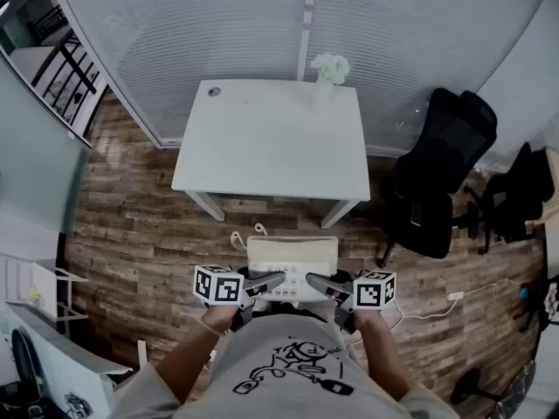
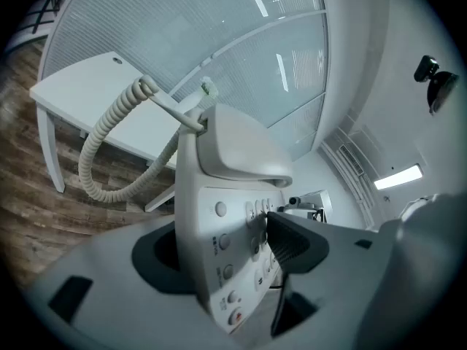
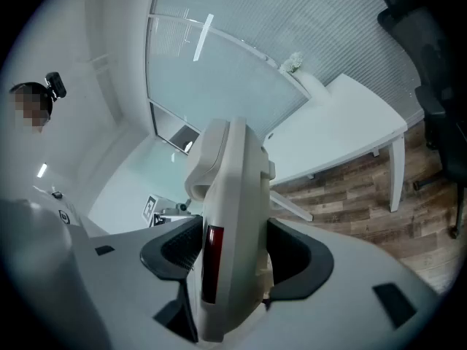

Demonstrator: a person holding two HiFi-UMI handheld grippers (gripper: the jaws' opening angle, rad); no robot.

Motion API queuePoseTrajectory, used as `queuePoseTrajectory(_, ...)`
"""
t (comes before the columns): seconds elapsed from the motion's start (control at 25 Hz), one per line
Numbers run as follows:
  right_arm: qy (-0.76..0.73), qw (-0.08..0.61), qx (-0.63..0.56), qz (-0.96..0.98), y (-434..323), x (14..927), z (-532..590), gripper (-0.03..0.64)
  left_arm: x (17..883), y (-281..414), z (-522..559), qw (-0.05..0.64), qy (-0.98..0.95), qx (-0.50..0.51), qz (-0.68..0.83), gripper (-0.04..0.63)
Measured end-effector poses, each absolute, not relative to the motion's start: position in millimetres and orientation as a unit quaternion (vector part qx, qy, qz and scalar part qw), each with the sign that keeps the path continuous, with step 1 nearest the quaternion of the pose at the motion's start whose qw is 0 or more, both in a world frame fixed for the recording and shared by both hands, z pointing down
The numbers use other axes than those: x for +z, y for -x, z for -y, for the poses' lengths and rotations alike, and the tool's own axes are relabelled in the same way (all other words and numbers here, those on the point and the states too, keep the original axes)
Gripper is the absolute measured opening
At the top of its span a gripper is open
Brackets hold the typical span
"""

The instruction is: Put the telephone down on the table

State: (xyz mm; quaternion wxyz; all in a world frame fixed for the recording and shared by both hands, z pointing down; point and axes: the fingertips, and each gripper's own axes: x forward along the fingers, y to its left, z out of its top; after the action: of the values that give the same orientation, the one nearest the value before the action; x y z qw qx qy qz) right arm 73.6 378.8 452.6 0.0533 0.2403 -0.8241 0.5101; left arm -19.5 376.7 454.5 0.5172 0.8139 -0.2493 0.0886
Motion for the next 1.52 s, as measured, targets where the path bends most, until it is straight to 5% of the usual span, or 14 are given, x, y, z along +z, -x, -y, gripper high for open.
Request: queuePoseTrajectory(1.52,-0.23,0.043,0.521,0.821,-110,457,-338,0.29,456,-18,-336,0.51,-0.814,0.095,0.261,0.295)
